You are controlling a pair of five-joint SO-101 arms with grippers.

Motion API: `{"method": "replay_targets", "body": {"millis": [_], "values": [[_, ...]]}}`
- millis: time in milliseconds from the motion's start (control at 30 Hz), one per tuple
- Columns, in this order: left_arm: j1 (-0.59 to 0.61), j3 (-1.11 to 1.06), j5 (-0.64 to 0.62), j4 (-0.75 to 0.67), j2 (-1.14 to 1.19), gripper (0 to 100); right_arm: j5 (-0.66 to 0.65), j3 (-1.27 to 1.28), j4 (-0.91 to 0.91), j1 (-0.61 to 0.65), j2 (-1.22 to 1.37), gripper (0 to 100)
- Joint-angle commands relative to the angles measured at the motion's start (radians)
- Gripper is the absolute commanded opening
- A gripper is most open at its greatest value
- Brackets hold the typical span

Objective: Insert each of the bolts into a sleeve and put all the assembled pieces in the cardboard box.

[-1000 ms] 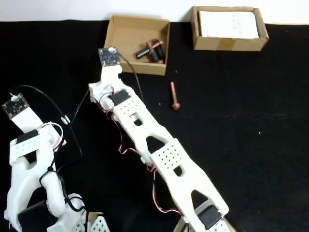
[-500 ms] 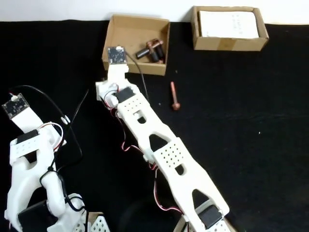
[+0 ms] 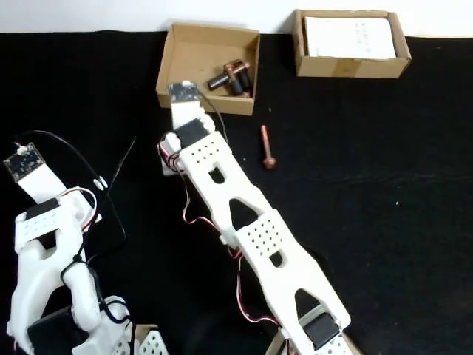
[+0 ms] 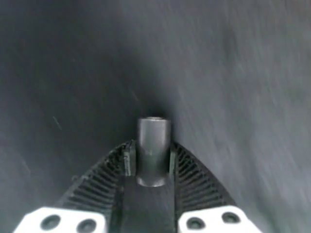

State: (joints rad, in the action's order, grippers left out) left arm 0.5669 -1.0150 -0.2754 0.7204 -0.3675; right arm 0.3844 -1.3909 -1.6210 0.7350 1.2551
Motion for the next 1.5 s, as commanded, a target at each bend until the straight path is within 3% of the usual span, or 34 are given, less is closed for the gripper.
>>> {"method": "replay_targets", "body": {"millis": [0, 200, 567, 667, 867, 1167, 1300, 1467], "values": [[0.008, 0.042, -0.005, 0.002, 0.001, 11, -0.061, -0.03, -0.143, -0.036, -0.104, 2.2], [0.008, 0.042, -0.005, 0.002, 0.001, 11, -0.077, 0.021, -0.14, -0.082, -0.173, 2.2], [0.008, 0.042, -0.005, 0.003, 0.001, 11, -0.178, 0.65, -0.133, -0.051, -0.364, 2.6], [0.008, 0.042, -0.005, 0.003, 0.001, 11, -0.176, 0.659, -0.124, -0.056, -0.361, 5.7], [0.008, 0.042, -0.005, 0.002, 0.001, 11, -0.18, 0.661, -0.116, -0.047, -0.361, 24.2], [0.008, 0.042, -0.005, 0.002, 0.001, 11, -0.18, 0.653, -0.116, -0.042, -0.266, 24.5], [0.008, 0.042, -0.005, 0.002, 0.002, 11, -0.18, 0.653, -0.116, -0.041, -0.263, 20.5], [0.008, 0.042, -0.005, 0.002, 0.002, 11, -0.18, 0.651, -0.122, -0.041, -0.265, 0.3]]}}
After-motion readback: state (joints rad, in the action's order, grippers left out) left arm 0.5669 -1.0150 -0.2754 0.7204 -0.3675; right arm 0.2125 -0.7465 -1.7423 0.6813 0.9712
